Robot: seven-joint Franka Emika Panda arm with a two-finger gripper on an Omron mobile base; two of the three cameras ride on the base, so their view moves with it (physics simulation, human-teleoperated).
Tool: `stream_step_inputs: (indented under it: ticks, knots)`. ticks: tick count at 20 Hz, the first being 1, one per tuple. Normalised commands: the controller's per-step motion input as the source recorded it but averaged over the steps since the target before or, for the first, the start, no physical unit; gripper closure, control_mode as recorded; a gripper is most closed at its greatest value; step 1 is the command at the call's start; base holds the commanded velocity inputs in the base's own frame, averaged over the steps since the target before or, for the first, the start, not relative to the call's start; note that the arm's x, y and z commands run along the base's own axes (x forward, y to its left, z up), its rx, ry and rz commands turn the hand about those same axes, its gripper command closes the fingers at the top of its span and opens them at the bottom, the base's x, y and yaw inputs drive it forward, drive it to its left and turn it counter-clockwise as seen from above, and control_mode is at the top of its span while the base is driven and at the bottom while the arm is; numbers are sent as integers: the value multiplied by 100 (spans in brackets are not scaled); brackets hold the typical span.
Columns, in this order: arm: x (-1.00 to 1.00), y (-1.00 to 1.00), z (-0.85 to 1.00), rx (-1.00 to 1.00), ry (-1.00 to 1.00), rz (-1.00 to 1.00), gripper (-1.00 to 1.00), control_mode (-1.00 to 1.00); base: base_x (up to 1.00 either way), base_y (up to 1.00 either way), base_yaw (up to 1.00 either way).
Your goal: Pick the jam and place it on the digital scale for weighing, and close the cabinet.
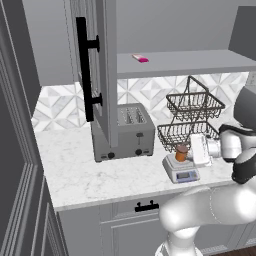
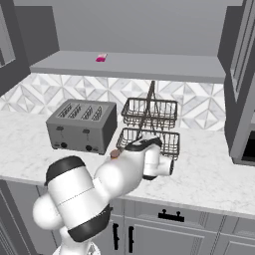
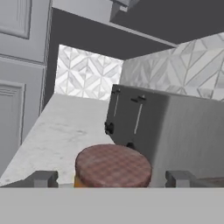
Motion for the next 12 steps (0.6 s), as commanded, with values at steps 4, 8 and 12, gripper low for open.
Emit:
stream_step_inputs:
  ticks: [4,8,12]
  knots:
    - [-49,-15,52,1,-28,-2,-100,-100,0,0,0]
    - [-43,-30,49,3,-27,-9,-100,-100,0,0,0]
    - [-53,-17,60,2,-30,-13,-100,-100,0,0,0]
